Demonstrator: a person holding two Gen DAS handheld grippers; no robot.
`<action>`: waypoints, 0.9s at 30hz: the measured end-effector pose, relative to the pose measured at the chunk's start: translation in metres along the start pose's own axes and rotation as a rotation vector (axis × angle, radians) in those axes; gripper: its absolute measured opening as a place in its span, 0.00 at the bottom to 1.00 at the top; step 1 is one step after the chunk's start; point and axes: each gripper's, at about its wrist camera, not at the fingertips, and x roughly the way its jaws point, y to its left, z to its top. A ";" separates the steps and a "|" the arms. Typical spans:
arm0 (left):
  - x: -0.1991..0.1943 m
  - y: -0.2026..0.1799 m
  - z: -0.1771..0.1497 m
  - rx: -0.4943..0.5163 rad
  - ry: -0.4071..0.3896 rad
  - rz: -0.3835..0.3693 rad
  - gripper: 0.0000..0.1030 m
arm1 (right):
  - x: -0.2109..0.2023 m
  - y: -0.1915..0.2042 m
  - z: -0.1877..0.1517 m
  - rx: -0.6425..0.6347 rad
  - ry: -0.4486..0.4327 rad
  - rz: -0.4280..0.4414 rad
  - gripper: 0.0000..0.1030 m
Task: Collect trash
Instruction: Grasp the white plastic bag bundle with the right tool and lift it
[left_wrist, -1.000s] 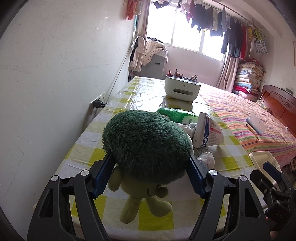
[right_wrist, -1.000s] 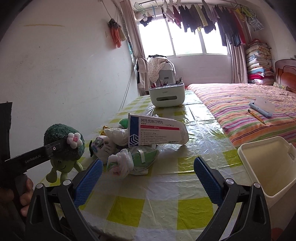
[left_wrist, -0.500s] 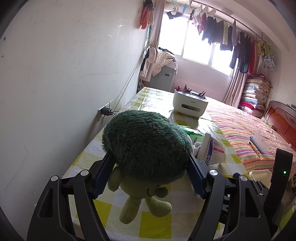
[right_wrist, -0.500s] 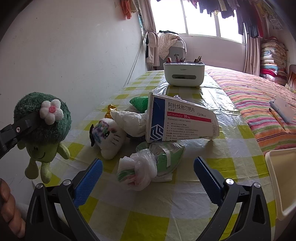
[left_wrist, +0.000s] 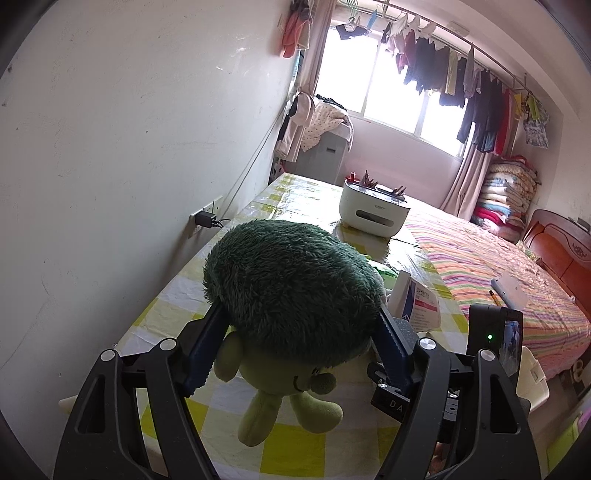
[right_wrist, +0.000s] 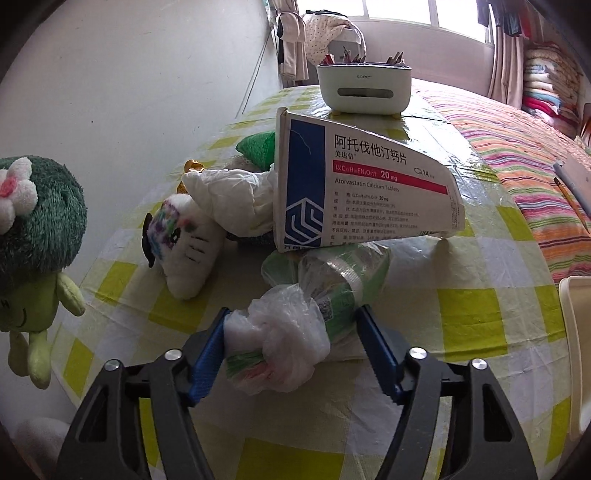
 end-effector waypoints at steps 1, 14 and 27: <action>0.000 -0.001 0.000 0.002 0.003 -0.004 0.71 | -0.001 0.001 -0.001 -0.016 -0.005 -0.011 0.57; 0.000 -0.018 -0.001 0.023 0.015 -0.038 0.71 | -0.032 -0.036 -0.021 0.033 -0.056 0.016 0.41; 0.004 -0.060 -0.008 0.077 0.018 -0.102 0.71 | -0.078 -0.077 -0.037 0.073 -0.173 -0.023 0.40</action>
